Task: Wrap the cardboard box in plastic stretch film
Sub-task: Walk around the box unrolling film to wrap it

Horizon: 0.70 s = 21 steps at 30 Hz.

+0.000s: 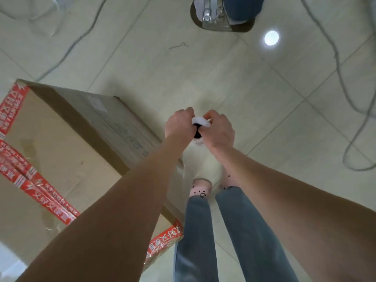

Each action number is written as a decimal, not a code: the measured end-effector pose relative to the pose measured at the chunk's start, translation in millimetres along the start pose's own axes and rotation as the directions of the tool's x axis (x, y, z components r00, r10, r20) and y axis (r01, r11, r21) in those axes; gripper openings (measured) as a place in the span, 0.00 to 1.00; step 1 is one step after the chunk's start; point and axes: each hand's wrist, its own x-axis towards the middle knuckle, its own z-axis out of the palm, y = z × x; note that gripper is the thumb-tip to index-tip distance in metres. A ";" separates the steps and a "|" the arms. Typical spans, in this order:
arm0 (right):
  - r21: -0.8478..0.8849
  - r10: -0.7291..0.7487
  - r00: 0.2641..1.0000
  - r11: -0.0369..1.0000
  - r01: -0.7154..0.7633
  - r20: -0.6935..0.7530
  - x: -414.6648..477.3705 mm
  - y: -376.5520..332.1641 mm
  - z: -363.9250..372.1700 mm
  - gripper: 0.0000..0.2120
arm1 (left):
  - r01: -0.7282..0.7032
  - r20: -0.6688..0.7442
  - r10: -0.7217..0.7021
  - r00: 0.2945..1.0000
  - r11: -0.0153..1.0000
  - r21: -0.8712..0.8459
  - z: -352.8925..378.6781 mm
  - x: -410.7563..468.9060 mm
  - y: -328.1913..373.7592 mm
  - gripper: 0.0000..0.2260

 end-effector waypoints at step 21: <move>0.064 -0.056 0.991 0.997 0.049 0.120 31.7 -55.9 13.0 0.14 | 0.329 -0.027 -0.357 0.934 0.886 -0.327 -22.0 13.0 -34.6 0.12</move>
